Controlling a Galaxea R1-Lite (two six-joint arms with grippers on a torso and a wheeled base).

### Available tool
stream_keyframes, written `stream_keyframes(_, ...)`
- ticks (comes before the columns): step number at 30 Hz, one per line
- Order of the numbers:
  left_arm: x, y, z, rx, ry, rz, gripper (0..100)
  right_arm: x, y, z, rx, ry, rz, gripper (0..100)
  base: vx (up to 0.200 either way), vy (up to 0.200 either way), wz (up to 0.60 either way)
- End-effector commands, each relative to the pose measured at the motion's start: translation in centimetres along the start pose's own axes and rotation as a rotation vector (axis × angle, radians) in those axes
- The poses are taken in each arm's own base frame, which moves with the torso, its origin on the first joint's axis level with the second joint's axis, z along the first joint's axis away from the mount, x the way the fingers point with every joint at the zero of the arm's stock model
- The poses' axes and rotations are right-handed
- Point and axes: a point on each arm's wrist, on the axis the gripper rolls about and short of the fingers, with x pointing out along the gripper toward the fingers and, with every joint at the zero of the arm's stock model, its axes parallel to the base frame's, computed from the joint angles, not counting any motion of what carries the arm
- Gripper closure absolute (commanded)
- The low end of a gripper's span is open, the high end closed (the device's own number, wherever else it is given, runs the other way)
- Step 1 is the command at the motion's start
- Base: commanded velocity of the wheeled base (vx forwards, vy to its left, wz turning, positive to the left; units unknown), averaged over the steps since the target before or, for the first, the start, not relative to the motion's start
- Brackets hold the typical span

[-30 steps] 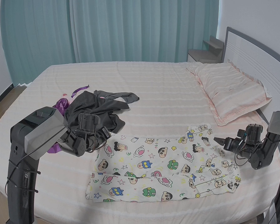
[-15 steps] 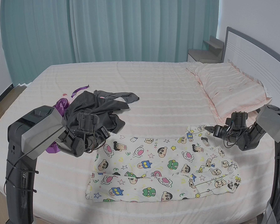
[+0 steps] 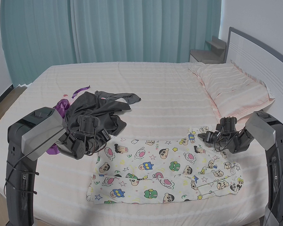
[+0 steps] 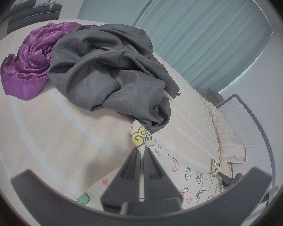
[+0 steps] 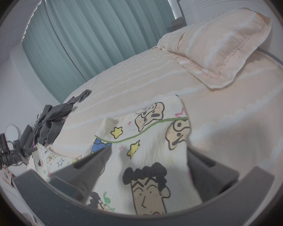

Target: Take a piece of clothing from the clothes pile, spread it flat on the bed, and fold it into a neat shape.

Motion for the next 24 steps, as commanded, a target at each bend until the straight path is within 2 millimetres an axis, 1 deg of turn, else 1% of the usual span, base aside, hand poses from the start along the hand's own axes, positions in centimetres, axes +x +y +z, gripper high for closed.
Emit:
stream_keyframes(1, 0.0, 0.2, -0.1, -0.001, 0.004, 0.006, 100, 0.3, 0.3, -0.1, 0.036, 0.0, 0.013, 100, 0.0, 0.0, 0.0)
stream_keyframes(5, 0.0, 0.2, 0.0, -0.002, 0.0, 0.005, 100, 0.2, -0.1, 0.1, 0.088, -0.005, 0.023, 100, 0.0, 0.0, 0.0)
stream_keyframes(7, -0.1, 0.0, 0.2, -0.001, -0.007, 0.001, 100, 0.0, -0.9, 0.4, 0.108, -0.015, 0.025, 100, 0.0, 0.0, 0.0)
stream_keyframes(11, -0.1, 0.2, 0.6, -0.006, -0.026, 0.012, 100, -0.4, -1.8, 1.1, 0.138, -0.056, 0.026, 100, 0.0, 0.0, 0.0)
stream_keyframes(18, 0.0, 0.3, 1.0, -0.009, -0.05, 0.023, 100, -1.3, -1.6, 2.4, 0.176, -0.116, 0.078, 100, 0.0, 0.0, 0.0)
stream_keyframes(24, 0.1, 0.1, 1.3, -0.008, -0.06, 0.014, 100, -1.5, -1.5, 2.8, 0.175, -0.132, 0.086, 100, 0.0, 0.0, 0.0)
